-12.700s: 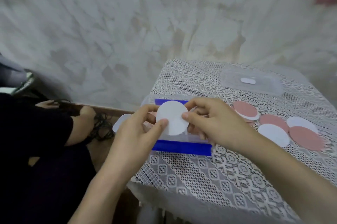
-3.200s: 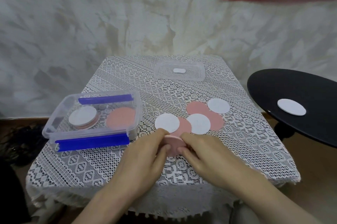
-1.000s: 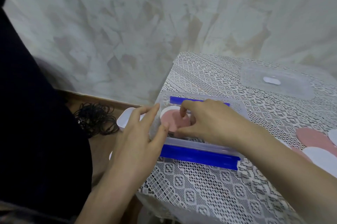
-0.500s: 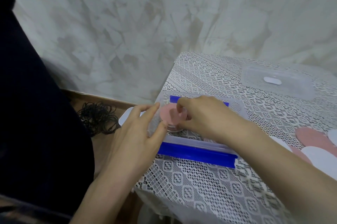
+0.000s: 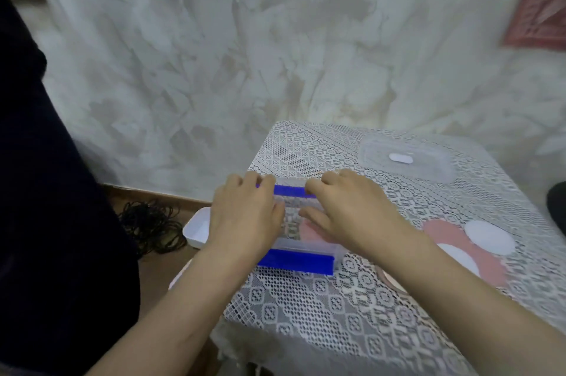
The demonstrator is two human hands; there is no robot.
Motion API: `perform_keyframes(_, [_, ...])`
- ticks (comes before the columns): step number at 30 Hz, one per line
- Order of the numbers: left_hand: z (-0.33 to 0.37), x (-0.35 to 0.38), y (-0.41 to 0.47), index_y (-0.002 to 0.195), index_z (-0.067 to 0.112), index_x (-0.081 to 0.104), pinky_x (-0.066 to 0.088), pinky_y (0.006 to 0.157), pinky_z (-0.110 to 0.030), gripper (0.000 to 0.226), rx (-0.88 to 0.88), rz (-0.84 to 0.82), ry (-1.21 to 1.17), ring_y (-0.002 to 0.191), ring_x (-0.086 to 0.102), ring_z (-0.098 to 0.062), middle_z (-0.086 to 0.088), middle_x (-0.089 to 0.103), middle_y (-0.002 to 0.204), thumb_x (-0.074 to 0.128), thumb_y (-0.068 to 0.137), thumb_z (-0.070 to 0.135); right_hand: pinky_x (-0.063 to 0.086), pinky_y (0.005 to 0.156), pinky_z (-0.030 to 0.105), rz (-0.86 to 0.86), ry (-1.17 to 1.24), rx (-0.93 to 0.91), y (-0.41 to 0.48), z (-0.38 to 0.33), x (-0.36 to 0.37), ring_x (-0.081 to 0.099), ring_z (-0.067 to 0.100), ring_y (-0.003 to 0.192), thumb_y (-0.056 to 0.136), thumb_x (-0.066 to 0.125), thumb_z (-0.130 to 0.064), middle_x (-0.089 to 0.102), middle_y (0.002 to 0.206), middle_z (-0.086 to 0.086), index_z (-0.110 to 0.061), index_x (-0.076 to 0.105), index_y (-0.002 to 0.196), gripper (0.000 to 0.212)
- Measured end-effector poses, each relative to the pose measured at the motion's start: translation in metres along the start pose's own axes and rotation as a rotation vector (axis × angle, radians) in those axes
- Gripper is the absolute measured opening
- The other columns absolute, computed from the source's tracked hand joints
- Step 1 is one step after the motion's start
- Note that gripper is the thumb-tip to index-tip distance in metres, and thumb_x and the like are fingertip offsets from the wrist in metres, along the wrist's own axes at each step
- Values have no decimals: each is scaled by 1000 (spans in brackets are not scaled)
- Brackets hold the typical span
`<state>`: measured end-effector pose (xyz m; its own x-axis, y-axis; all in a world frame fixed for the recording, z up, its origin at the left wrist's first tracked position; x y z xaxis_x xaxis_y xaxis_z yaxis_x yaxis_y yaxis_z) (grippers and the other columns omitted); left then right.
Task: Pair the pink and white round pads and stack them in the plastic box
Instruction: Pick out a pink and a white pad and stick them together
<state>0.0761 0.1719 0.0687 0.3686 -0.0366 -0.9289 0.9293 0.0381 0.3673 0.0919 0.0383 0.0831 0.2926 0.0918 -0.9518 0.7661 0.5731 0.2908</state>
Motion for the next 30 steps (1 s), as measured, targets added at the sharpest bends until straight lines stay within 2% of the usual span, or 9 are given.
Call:
perform_keyframes(2, [21,5,7,138,21,50,44,89,-41,46,39,-10,19,116,51,-29,-3,56,132,44,98,43,43,80,38,7,-3,38,-17,16,-6,54,25,110,101,43,-55,61,117,0,-25,53,127,41])
perform_keyframes(5, [62,7,13,138,20,50,44,96,-41,46,116,7,9,117,49,-27,-2,56,133,44,98,43,36,74,36,3,-35,110,-43,45,-11,54,25,108,101,42,-56,60,117,-1,-25,54,125,41])
perform_keyframes(11, [148,8,9,124,19,62,43,83,-41,39,245,94,-59,102,54,-28,-3,64,115,52,95,42,40,78,35,-30,-18,301,-102,113,-14,53,23,113,101,42,-55,58,123,-5,-29,53,129,39])
perform_keyframes(14, [187,20,3,121,19,64,44,80,-42,37,319,72,-67,101,56,-28,-3,65,114,55,93,40,38,78,34,-37,13,380,-130,142,-8,51,22,116,103,40,-52,57,125,-6,-31,52,130,37])
perform_keyframes(17, [217,44,-8,121,20,64,46,79,-42,38,370,16,-71,98,57,-28,-2,67,112,52,92,41,45,84,36,-72,54,443,-156,163,10,50,22,116,103,40,-51,56,127,-5,-30,50,132,37])
perform_keyframes(20, [231,65,-22,115,23,64,44,75,-40,36,356,-48,-60,89,54,-24,1,67,101,43,91,40,46,78,36,-146,93,484,-176,179,35,50,22,111,101,43,-50,54,124,-5,-30,50,128,34])
perform_keyframes(23, [233,72,-25,108,26,61,42,76,-38,32,354,-75,-68,87,51,-21,5,64,101,35,97,41,49,79,36,-191,170,484,-184,191,45,50,20,107,100,45,-50,53,117,-6,-30,54,120,29])
perform_keyframes(26, [234,67,-26,101,22,67,49,74,-39,26,392,-68,-82,83,56,-21,5,68,94,49,93,39,49,81,37,-203,242,491,-182,201,45,52,19,103,97,50,-53,52,113,-8,-32,58,116,30])
perform_keyframes(30, [222,68,-35,118,20,69,52,85,-39,36,365,-91,-121,95,60,-23,2,70,113,54,93,42,49,85,40,-244,319,507,-178,200,51,51,21,103,86,62,-60,51,113,-5,-31,58,118,43])
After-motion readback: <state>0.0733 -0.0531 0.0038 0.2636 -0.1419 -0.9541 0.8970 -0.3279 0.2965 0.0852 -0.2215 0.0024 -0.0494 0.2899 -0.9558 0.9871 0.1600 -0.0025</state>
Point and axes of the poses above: each hand's wrist, its own y-axis towards the middle knuckle, its own x-axis out of the palm, z = x × y, the point moved 8 cm from there along y, towards the middle knuckle
